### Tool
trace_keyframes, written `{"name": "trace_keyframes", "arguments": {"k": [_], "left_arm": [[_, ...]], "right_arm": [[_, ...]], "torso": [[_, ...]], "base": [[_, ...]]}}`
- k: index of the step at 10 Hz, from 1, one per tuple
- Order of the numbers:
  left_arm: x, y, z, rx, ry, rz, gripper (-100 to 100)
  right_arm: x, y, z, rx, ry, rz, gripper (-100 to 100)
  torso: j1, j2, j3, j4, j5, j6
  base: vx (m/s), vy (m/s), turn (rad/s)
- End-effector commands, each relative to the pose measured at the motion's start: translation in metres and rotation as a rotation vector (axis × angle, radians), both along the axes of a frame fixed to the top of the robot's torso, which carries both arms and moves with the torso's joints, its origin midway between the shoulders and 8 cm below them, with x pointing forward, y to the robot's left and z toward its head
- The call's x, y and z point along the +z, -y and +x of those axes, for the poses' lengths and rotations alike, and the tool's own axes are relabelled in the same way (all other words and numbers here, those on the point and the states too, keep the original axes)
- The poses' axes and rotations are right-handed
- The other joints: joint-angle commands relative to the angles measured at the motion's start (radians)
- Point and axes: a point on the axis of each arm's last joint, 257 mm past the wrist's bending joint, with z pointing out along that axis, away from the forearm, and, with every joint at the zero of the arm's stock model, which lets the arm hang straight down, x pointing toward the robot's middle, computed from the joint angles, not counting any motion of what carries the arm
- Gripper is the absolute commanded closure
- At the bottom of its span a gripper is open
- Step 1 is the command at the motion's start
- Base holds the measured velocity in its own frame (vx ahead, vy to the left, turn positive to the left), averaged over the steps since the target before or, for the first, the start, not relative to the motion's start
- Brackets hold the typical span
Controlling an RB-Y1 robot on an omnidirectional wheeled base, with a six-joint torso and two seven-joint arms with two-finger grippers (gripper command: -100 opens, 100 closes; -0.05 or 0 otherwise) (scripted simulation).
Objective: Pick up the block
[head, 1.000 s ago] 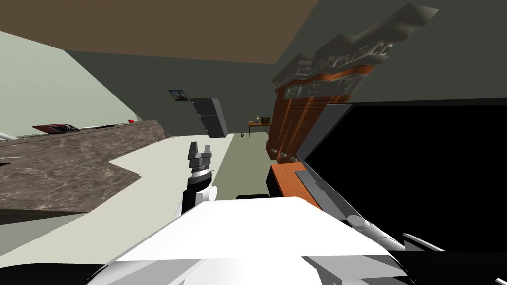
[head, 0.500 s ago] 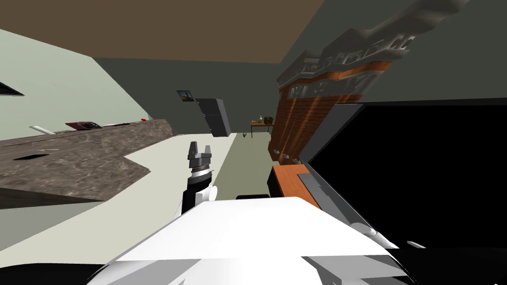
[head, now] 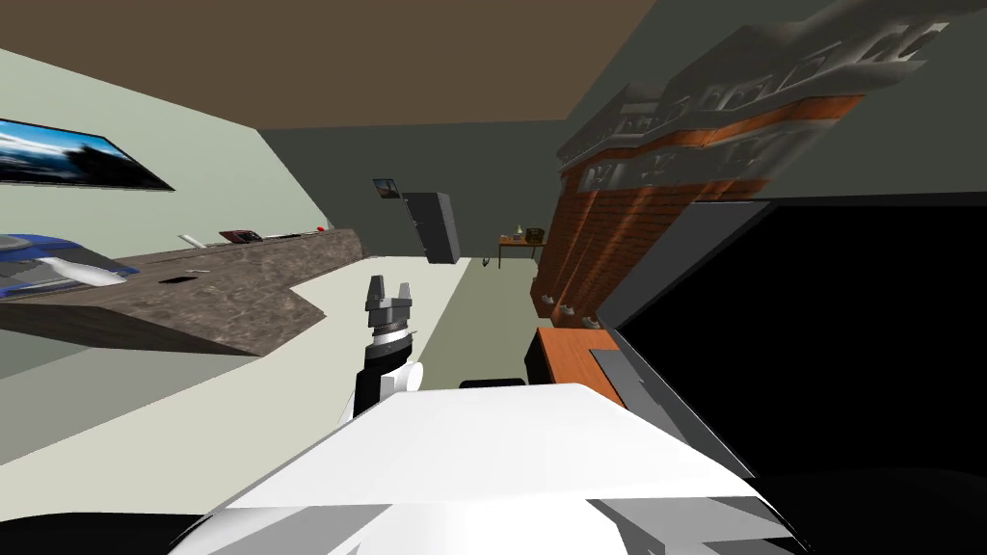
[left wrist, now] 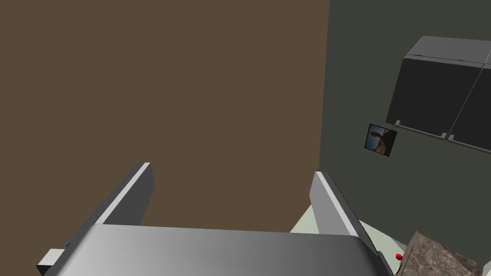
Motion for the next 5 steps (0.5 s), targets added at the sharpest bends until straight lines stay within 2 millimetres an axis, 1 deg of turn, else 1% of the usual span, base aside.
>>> {"name": "trace_keyframes", "arguments": {"k": [1, 2, 3, 4, 5], "left_arm": [[0.0, 0.0, 0.0, 0.0, 0.0, 0.0, 0], [0.0, 0.0, 0.0, 0.0, 0.0, 0.0, 0], [0.0, 0.0, 0.0, 0.0, 0.0, 0.0, 0], [0.0, 0.0, 0.0, 0.0, 0.0, 0.0, 0], [0.0, 0.0, 0.0, 0.0, 0.0, 0.0, 0]], "right_arm": [[-0.003, -0.001, 0.0, -0.028, 0.017, 0.0, -100], [-0.002, -0.001, 0.0, -0.026, 0.017, -0.001, -100], [-0.007, -0.013, -0.031, -0.063, -0.003, 0.006, -100], [-0.009, -0.028, -0.005, -0.077, 0.043, 0.045, -100], [-0.007, -0.014, -0.024, -0.096, 0.021, 0.009, -100]], "torso": [[0.0, 0.0, 0.0, 0.0, 0.0, 0.0], [0.001, 0.0, 0.0, 0.0, 0.0, 0.0], [0.0, 0.0, 0.0, 0.0, -0.001, 0.001], [-0.001, 0.001, 0.0, 0.0, -0.001, 0.0], [-0.001, 0.001, 0.001, 0.001, -0.005, -0.001]], "base": [[0.002, -0.02, -0.025], [0.0, -0.001, -0.026], [0.003, -0.01, 0.294], [-0.013, 0.02, 0.094], [-0.007, 0.008, 0.022]]}}
